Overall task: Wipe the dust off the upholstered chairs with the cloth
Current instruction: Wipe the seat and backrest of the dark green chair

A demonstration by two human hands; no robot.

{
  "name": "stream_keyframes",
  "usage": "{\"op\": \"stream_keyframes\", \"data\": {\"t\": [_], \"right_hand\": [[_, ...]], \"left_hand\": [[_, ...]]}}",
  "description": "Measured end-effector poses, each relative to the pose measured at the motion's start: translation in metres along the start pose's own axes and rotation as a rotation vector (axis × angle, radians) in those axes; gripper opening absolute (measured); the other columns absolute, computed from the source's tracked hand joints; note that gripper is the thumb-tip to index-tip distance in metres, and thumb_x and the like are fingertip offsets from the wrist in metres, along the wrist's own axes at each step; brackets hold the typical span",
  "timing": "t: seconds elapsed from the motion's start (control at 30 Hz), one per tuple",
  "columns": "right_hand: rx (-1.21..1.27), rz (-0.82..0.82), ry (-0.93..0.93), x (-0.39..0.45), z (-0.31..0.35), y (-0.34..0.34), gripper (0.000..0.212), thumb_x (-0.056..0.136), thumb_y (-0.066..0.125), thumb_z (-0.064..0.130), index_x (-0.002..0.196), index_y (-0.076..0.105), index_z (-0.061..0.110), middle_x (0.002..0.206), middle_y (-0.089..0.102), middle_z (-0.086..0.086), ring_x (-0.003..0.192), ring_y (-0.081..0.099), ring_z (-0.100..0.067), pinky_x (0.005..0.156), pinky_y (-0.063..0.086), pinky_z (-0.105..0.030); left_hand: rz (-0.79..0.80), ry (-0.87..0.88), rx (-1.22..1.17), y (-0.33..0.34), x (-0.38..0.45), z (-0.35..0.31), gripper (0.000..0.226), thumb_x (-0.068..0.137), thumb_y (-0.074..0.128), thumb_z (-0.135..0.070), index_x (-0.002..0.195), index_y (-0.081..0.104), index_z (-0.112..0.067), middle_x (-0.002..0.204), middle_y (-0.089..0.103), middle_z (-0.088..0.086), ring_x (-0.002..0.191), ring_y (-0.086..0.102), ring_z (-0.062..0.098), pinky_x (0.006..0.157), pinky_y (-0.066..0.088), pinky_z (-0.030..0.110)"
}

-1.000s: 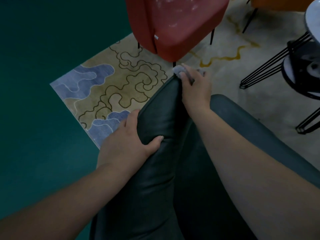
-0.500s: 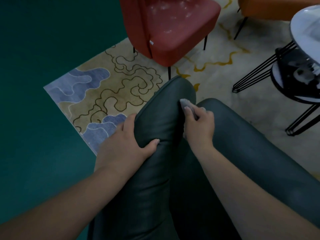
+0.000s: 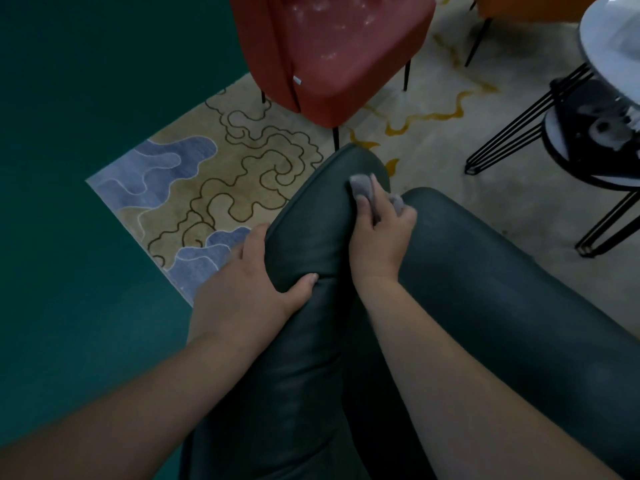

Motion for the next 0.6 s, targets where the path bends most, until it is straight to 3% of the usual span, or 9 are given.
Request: {"op": "stream_keyframes", "data": {"t": [0.1, 0.2, 0.27, 0.33, 0.43, 0.5, 0.6], "right_hand": [[-0.037, 0.056, 0.082, -0.012, -0.025, -0.016, 0.035, 0.096, 0.052, 0.031, 0.131, 0.054, 0.032, 0.108, 0.043, -0.001, 0.093, 0.052, -0.009, 0.085, 0.038, -0.01], [-0.129, 0.121, 0.168, -0.01, -0.04, -0.031, 0.029, 0.098, 0.047, 0.033, 0.116, 0.064, 0.018, 0.108, 0.056, -0.009, 0.087, 0.058, -0.012, 0.071, 0.043, -0.014], [-0.138, 0.071, 0.154, -0.002, -0.034, -0.037, 0.032, 0.097, 0.047, 0.033, 0.115, 0.065, 0.014, 0.107, 0.055, -0.011, 0.079, 0.052, 0.003, 0.064, 0.043, -0.008], [-0.062, 0.023, -0.007, -0.004, -0.012, -0.031, 0.034, 0.096, 0.049, 0.036, 0.124, 0.061, 0.021, 0.109, 0.047, -0.006, 0.083, 0.046, 0.01, 0.074, 0.039, -0.001], [-0.12, 0.124, -0.23, -0.029, 0.011, -0.011, 0.042, 0.093, 0.052, 0.04, 0.134, 0.05, 0.035, 0.112, 0.036, 0.003, 0.102, 0.044, -0.006, 0.089, 0.032, -0.008], [-0.096, 0.101, -0.117, -0.042, -0.001, -0.01, 0.043, 0.093, 0.055, 0.035, 0.135, 0.049, 0.035, 0.113, 0.036, 0.005, 0.107, 0.044, -0.009, 0.094, 0.033, -0.012], [-0.002, 0.06, 0.183, -0.069, -0.034, -0.025, 0.037, 0.095, 0.053, 0.032, 0.131, 0.055, 0.027, 0.107, 0.043, 0.002, 0.093, 0.05, -0.005, 0.079, 0.033, 0.0]], "left_hand": [[-0.004, 0.002, -0.012, -0.001, 0.001, 0.0, 0.081, 0.072, 0.048, -0.078, 0.138, 0.025, -0.038, 0.13, 0.051, -0.008, 0.108, 0.055, 0.016, 0.078, 0.05, 0.036], [-0.013, 0.01, -0.014, 0.0, 0.0, 0.0, 0.08, 0.071, 0.047, -0.079, 0.137, 0.026, -0.038, 0.128, 0.052, -0.009, 0.106, 0.055, 0.015, 0.075, 0.049, 0.035], [-0.019, 0.016, -0.013, 0.001, 0.0, 0.001, 0.079, 0.071, 0.047, -0.079, 0.136, 0.026, -0.039, 0.127, 0.052, -0.009, 0.105, 0.055, 0.015, 0.072, 0.046, 0.033], [-0.027, 0.016, 0.004, 0.002, 0.001, 0.002, 0.079, 0.071, 0.047, -0.079, 0.136, 0.027, -0.039, 0.127, 0.052, -0.009, 0.105, 0.055, 0.016, 0.07, 0.042, 0.032], [-0.039, 0.028, 0.021, 0.004, 0.002, 0.003, 0.079, 0.07, 0.047, -0.078, 0.135, 0.028, -0.037, 0.128, 0.053, -0.009, 0.104, 0.057, 0.016, 0.069, 0.039, 0.031], [-0.043, 0.033, 0.01, 0.004, 0.001, 0.003, 0.077, 0.07, 0.048, -0.077, 0.133, 0.03, -0.037, 0.126, 0.053, -0.01, 0.103, 0.057, 0.016, 0.068, 0.038, 0.03], [-0.048, 0.03, 0.006, 0.003, 0.001, 0.002, 0.078, 0.071, 0.05, -0.077, 0.134, 0.029, -0.037, 0.128, 0.053, -0.009, 0.105, 0.057, 0.016, 0.069, 0.037, 0.03]]}}
Point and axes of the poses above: each hand's wrist, its own x-axis towards the middle knuckle, its own y-axis out of the palm, z = x × y, the point moved 3 cm from there along x, towards the middle knuckle
